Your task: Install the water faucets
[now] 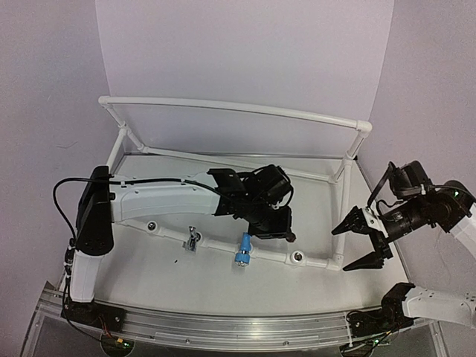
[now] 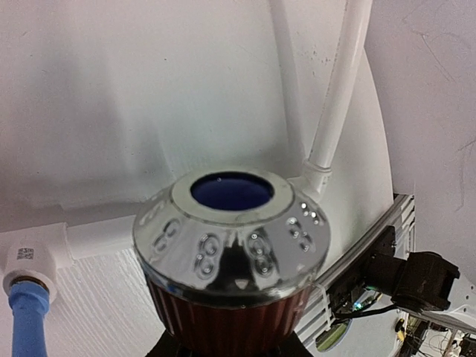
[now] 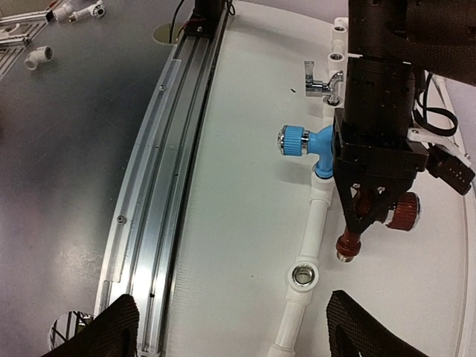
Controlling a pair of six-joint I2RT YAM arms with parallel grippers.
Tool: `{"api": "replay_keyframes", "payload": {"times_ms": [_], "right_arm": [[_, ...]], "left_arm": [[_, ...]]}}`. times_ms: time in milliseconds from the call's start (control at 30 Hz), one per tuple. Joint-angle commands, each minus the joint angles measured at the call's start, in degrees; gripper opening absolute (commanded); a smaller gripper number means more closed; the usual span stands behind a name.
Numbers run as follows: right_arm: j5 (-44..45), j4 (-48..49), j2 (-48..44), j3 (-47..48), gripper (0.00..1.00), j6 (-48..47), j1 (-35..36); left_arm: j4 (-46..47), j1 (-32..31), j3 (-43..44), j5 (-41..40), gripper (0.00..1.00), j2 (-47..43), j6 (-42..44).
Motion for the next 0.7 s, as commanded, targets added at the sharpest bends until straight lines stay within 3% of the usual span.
{"api": "replay_keyframes", "payload": {"times_ms": [0, 333, 667], "right_arm": [[-2.9, 2.6, -1.7, 1.8, 0.82, 5.9, -1.3], [-8.7, 2.2, -6.7, 2.1, 0.82, 5.7, -2.1], [-5.6, -0.9, -4.6, 3.8, 0.79, -2.3, -2.1]], "left_arm": [[-2.9, -2.5, 7.9, -2.3, 0.0, 2.0, -1.6], [-4.6, -4.4, 10.6, -4.3, 0.0, 4.3, -2.8], [-8.1, -5.2, 13.5, -7.3, 0.0, 6.3, -3.2]]}}
